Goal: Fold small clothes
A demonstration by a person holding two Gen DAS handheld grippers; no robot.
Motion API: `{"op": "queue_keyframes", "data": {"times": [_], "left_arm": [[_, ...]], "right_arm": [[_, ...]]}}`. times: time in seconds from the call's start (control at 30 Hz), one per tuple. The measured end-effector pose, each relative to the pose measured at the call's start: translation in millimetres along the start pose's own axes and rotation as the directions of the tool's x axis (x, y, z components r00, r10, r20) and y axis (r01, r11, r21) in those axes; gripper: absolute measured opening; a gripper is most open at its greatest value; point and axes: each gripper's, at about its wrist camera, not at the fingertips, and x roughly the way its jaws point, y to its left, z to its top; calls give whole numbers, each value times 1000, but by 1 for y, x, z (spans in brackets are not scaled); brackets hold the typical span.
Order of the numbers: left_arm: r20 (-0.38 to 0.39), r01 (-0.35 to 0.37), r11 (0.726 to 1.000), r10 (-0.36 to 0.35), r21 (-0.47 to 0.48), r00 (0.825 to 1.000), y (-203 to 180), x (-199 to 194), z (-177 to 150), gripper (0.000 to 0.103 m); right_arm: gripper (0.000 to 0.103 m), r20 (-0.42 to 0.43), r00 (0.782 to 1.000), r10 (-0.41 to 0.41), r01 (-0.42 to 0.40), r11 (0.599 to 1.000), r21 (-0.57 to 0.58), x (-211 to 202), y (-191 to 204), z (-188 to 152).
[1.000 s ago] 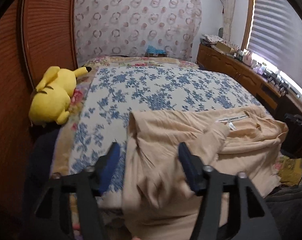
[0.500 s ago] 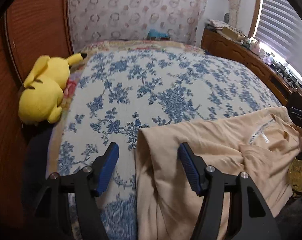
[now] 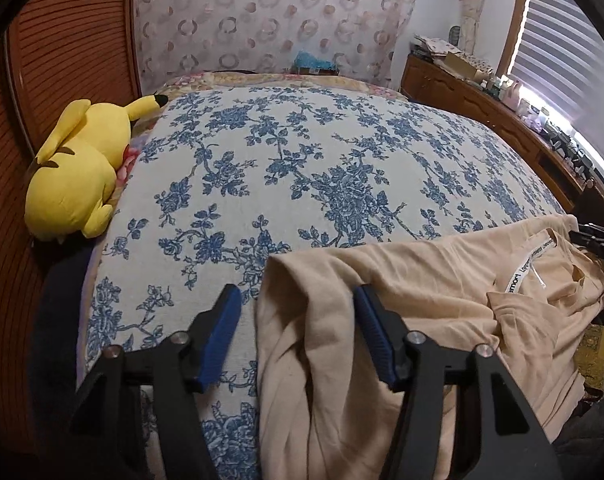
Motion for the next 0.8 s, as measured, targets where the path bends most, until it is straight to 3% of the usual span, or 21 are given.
{"op": "queue_keyframes", "data": {"times": [0.1,0.17,0.23,0.33,0.57,0.8], "left_arm": [[1,21,1000,-21,17,1000,-5,0,-1,35],[9,36,999,-36,31,999,-10,-1,-3,22],[19,50,998,-51,33,999,-12,-3,-6,12],[40,64,998,-65,16,997,-14,-11,-9,6],[128,65,998,-67,20,989,-22,-48,-8,4],[275,103,994,-106,23,956,-36,-122,-17,4]], "right_arm": [[50,12,999,-39,40,999,-36,3,7,-4],[34,20,999,-42,43,999,-32,2,6,-5],[5,31,999,14,-13,1000,-17,-1,2,-8],[1,73,996,57,-57,998,-1,-7,1,-17],[0,199,980,16,-12,1000,-19,-38,16,-18],[0,332,942,45,-46,999,-4,-88,24,-26]]}}
